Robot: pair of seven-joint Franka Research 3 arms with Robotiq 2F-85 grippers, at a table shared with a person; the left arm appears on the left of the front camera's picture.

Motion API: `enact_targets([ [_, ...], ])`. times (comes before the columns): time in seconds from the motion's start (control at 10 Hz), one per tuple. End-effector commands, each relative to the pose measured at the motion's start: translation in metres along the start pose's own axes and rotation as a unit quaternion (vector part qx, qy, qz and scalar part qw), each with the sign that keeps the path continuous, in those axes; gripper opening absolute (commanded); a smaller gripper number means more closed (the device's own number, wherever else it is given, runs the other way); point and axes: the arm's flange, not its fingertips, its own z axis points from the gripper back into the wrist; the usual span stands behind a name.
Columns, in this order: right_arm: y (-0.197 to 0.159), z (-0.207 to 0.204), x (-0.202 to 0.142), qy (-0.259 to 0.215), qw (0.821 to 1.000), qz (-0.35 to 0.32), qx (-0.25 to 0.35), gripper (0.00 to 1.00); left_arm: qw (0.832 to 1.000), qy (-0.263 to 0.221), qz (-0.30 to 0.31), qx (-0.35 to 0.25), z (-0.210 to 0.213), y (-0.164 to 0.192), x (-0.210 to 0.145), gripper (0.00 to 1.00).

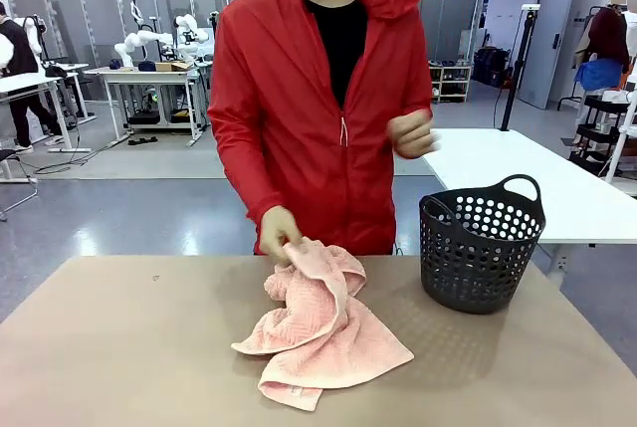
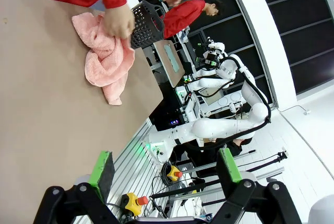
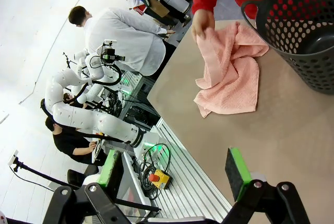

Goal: Fold the towel.
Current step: Grab the top end of the 100 cm Hotel Towel extended by the human.

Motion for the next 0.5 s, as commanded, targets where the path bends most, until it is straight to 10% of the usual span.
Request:
enact_targets([
  [0.0,0.0005,-0.0008,0.0000,-0.005,1.000,0.009,0.008,1.00,1.000,0.002,-0.009,-0.008,0.0011,-0.0029,-0.0013,1.00],
  [0.4,0.0005,-0.0008,0.0000,-0.005,1.000,0.009,0.008,1.00,1.000,0.002,-0.009,-0.008,0.0011,-0.0029,-0.0013,1.00],
])
